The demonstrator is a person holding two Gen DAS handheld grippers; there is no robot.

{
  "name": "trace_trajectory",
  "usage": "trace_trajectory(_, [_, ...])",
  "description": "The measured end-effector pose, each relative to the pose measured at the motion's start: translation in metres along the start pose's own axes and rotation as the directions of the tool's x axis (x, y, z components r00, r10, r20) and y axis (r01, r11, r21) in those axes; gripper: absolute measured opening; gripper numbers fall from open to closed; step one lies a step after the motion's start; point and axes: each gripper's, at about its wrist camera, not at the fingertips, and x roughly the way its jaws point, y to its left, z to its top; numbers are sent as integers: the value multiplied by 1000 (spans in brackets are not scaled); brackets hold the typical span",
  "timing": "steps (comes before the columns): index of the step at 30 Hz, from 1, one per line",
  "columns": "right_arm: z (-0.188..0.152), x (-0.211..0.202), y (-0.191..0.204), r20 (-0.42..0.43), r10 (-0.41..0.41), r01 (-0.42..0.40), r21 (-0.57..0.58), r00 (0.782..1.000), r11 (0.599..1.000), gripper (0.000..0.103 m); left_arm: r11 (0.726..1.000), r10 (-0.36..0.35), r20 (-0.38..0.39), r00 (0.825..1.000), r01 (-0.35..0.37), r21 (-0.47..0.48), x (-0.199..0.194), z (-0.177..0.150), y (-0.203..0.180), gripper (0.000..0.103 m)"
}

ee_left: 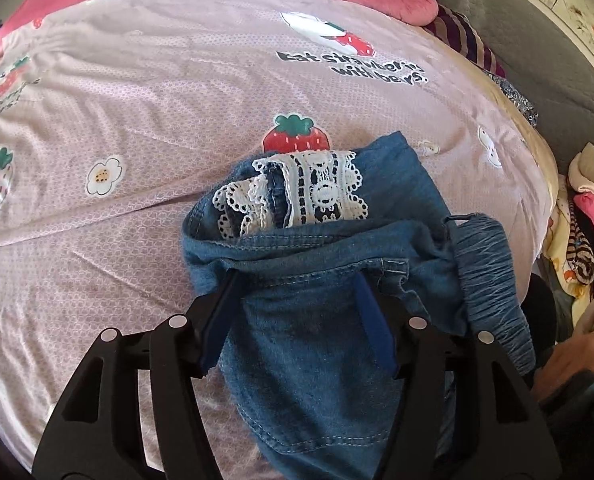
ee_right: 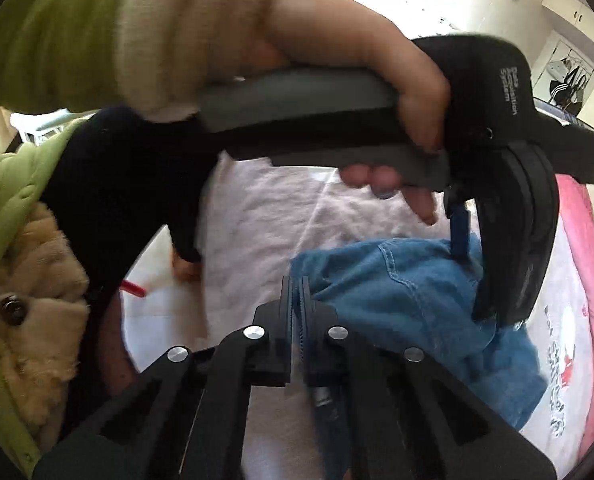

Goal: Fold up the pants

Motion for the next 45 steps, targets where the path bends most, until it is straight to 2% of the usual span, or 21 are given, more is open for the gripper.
trace_trajectory(4, [-8,-8,2,-4,1,-1,43,1000,999,0,1000,4,8,1000,-4,-11,2,1,0,52])
trace_trajectory(7, [0,-25,1,95,-37,29,92,995,995,2,1000,6,10,1000,-6,-11,1,0,-1,52])
trace_trajectory(8, [8,-29,5,125,-81,73,69,989,995,5,1000,5,9,1000,-5,-12,1,0,-1,52])
trace_trajectory(10, [16,-26,8,121,-121,121,11,985,993,27,1000,6,3,1000,-6,-9,1,0,-1,52])
trace_trajectory(11, [19,-21,10,111,-142,145,-15,984,989,28,1000,7,0,1000,-7,-6,0,0,-2,52])
trace_trajectory(15, [28,4,5,48,-197,200,-84,979,976,28,1000,9,-20,1000,-8,29,0,2,-3,53])
trace_trajectory(17, [28,16,0,10,-191,191,-82,982,978,26,999,9,-24,1000,-8,38,1,3,-3,54])
trace_trajectory(18, [25,23,-5,-9,-156,155,-66,988,986,6,999,8,-25,1000,-7,38,1,3,-3,54])
trace_trajectory(19, [22,27,-6,-21,-132,131,-54,991,990,4,999,6,-24,1000,-5,36,2,3,-2,54])
trace_trajectory(20, [18,31,-4,-32,-105,103,-50,994,993,4,999,4,-22,1000,-3,33,2,3,-2,54])
trace_trajectory(22, [11,30,1,-32,-105,103,-61,994,993,4,1000,-8,-17,1000,8,21,3,2,0,54])
trace_trajectory(27, [1,14,-1,-3,-89,89,11,996,996,4,1000,-17,-10,1000,17,11,5,1,2,55])
trace_trajectory(29, [-1,9,1,1,-75,75,36,997,997,4,1000,-10,-6,1000,10,15,4,0,1,55])
trace_trajectory(31, [-1,0,2,15,-22,21,66,1000,998,3,1000,4,6,1000,-4,15,4,-1,-1,55])
trace_trajectory(33, [-2,-9,8,19,-31,29,85,999,996,3,1000,16,21,1000,-16,6,3,-2,-2,55])
trace_trajectory(36, [-4,-34,5,84,-8,-9,200,996,980,4,999,36,50,998,-36,-5,-5,-5,-6,55])
trace_trajectory(38, [-6,-54,-3,154,-3,-43,294,988,955,11,999,48,74,996,-47,-9,-13,-8,-9,55])
trace_trajectory(40, [-10,-73,-14,190,-31,-49,400,981,915,36,999,46,101,994,-45,-12,-22,-12,-13,55])
trace_trajectory(42, [-15,-93,-23,233,-61,-58,472,971,880,46,998,57,132,990,-56,-8,-34,-16,-17,55])
trace_trajectory(43, [-18,-103,-27,255,-79,-60,495,964,867,47,998,64,150,987,-64,-6,-40,-18,-19,55])
trace_trajectory(45, [-21,-118,-33,264,-135,-26,529,955,848,56,996,85,186,979,-83,-16,-52,-21,-22,58])
